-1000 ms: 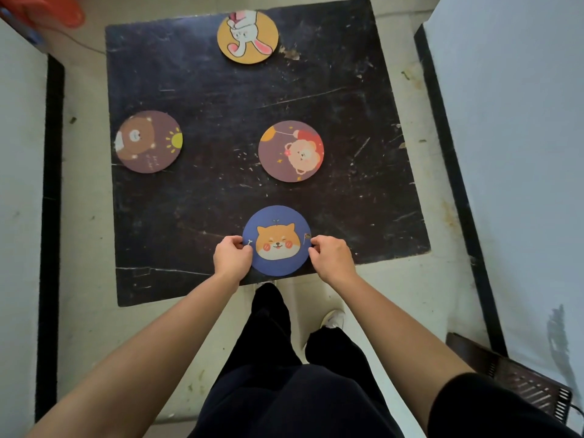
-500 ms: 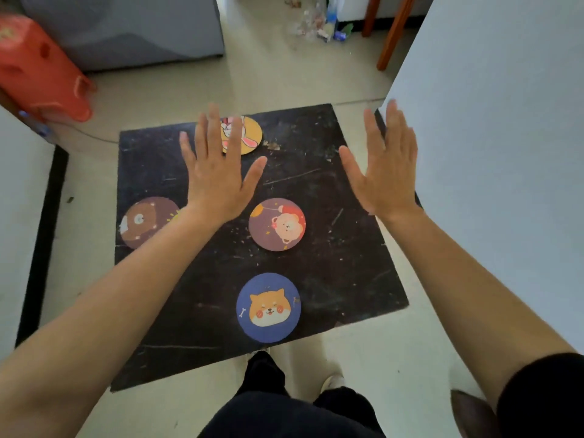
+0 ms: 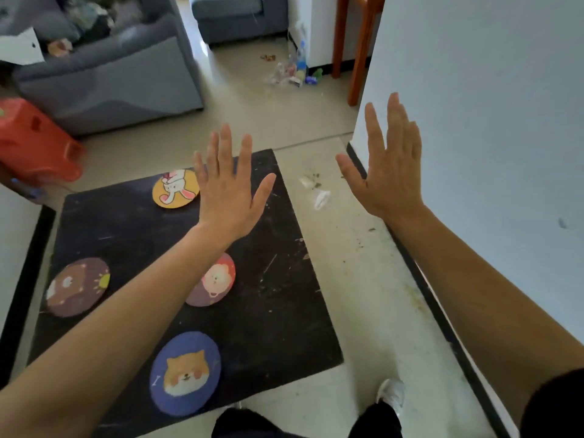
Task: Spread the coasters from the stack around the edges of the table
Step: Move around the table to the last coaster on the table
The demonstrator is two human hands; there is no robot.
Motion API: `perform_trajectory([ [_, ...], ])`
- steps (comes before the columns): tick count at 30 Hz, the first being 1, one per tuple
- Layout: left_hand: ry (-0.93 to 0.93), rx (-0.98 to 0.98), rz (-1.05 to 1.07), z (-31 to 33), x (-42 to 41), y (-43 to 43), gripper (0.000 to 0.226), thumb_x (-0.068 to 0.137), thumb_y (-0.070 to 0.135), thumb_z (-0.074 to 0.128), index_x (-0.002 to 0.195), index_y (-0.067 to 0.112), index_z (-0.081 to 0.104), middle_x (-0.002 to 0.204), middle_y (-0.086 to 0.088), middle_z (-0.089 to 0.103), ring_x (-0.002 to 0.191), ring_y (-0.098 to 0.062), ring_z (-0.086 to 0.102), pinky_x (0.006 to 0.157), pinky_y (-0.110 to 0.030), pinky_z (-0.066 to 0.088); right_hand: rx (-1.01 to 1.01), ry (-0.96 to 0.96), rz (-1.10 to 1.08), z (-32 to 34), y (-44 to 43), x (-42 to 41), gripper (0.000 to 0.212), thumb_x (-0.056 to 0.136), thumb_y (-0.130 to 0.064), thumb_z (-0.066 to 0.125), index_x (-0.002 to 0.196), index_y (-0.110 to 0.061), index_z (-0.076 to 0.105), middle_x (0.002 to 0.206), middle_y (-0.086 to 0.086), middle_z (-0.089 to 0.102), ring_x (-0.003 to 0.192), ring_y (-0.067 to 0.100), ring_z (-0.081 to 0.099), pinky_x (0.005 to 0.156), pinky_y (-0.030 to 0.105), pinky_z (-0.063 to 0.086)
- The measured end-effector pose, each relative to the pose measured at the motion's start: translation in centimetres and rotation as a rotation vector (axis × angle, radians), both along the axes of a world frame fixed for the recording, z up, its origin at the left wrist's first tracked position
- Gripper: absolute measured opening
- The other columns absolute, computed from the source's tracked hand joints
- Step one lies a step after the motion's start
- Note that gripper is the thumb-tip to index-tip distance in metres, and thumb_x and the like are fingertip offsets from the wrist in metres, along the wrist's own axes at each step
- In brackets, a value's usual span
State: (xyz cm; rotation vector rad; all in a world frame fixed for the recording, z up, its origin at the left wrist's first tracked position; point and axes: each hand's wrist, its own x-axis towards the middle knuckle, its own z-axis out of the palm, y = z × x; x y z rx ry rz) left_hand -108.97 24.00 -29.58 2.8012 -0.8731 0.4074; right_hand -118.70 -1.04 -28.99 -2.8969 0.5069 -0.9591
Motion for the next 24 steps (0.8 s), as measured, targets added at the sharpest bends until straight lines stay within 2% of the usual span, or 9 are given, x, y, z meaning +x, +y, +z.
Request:
perform_trajectory([
  [5, 0.117, 0.018, 0.170, -2.0, -4.5, -9.1, 0.072, 0.098, 0.061, 0.019, 0.155, 0.020, 0.005, 0.164, -0.014, -0.004, 0.150, -0.033, -0.006, 0.117, -0.062, 0.005, 0.104, 0.112, 0.118, -2.4, -9.5, -0.9, 0.083, 0.097, -0.070, 0.030, 0.160, -0.020, 0.012, 0.167, 0.017, 0.006, 0.154, 0.034, 0.008, 0.123, 0.056, 0.010],
  [10, 0.148, 0.047, 0.307, -2.1, -7.3, -13.2, 0.072, 0.097, 0.061, 0.019, 0.155, 0.020, 0.005, 0.164, -0.014, -0.004, 0.150, -0.033, -0.004, 0.118, -0.060, 0.005, 0.123, 0.254, 0.288, -3.2, -14.4, 0.2, 0.082, 0.097, -0.067, 0.031, 0.160, -0.020, 0.007, 0.168, 0.016, 0.002, 0.155, 0.033, 0.004, 0.123, 0.055, 0.010],
  [16, 0.122, 0.009, 0.516, -2.1, -6.5, -12.7, 0.070, 0.098, 0.059, 0.020, 0.154, 0.018, 0.013, 0.164, -0.016, 0.005, 0.150, -0.035, 0.003, 0.116, -0.061, 0.008, 0.143, 0.269, 0.492, -2.8, -13.1, 6.4, 0.083, 0.096, -0.067, 0.031, 0.160, -0.020, 0.007, 0.168, 0.016, 0.001, 0.154, 0.035, 0.007, 0.123, 0.051, 0.008],
  [24, 0.280, -0.079, 0.793, -6.7, -1.6, -10.5, 0.075, 0.095, 0.063, 0.013, 0.155, 0.020, 0.006, 0.165, -0.012, -0.004, 0.151, -0.031, -0.004, 0.119, -0.058, 0.004, -0.003, 0.349, 0.721, -5.9, -7.5, 16.8, 0.081, 0.095, -0.067, 0.034, 0.157, -0.020, 0.013, 0.165, 0.018, 0.012, 0.150, 0.037, 0.018, 0.121, 0.050, 0.011],
])
